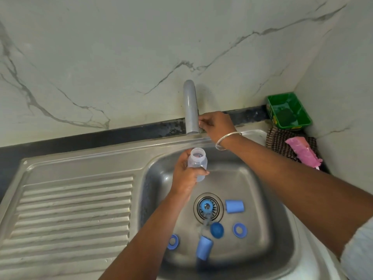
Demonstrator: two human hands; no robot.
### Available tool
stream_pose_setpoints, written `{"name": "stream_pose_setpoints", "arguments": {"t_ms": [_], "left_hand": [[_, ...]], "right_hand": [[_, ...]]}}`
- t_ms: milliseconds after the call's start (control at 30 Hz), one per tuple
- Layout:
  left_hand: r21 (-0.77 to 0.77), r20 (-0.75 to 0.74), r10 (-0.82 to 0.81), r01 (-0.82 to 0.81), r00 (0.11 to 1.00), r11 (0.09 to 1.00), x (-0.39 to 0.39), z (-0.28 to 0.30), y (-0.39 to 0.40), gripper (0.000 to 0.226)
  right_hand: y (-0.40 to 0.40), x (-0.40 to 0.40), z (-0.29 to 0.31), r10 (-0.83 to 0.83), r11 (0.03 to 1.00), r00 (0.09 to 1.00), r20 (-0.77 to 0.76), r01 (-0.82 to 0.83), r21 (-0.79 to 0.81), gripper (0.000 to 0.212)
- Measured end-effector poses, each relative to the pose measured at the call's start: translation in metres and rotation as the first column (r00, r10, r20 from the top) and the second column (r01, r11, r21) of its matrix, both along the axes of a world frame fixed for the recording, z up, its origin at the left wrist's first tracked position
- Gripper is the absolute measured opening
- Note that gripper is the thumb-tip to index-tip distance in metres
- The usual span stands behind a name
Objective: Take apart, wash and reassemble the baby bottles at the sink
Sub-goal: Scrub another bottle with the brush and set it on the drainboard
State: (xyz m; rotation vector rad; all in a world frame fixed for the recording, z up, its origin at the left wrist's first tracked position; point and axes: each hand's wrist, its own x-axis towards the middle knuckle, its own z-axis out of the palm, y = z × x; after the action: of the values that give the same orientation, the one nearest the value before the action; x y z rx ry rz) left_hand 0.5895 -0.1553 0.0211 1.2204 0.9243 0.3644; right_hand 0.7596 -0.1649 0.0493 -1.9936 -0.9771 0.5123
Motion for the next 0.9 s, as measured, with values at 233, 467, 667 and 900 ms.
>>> {"name": "stream_pose_setpoints", "arguments": {"t_ms": [233,467,667,900], "left_hand": [[0.022,0.070,0.001,-0.003,0.998,1.000,0.003,0.001,0.004,0.055],[0.035,0.083,-0.017,0.015,0.996,0.999,-0.002,0.001,0.004,0.055],[0.033,0.070,-0.027,0.024,0.997,0.999,-0.002,0.004,0.001,0.055],[0.020,0.092,-0.048,0.047,0.995,0.999,-0.006,0.000,0.005,0.056]], "right_hand": [[-0.001,-0.007,0.024,0.065,0.992,0.986,0.155,-0.047,-0.119,0.028],[-0.002,-0.019,0.042,0.105,0.973,0.965,0.238,-0.050,-0.225,0.020],[-0.005,-0.030,0.053,0.175,0.939,0.934,0.310,-0.063,-0.338,0.017],[-0.043,-0.057,-0.002,-0.150,0.986,0.985,-0.088,0.155,0.062,0.030]]}}
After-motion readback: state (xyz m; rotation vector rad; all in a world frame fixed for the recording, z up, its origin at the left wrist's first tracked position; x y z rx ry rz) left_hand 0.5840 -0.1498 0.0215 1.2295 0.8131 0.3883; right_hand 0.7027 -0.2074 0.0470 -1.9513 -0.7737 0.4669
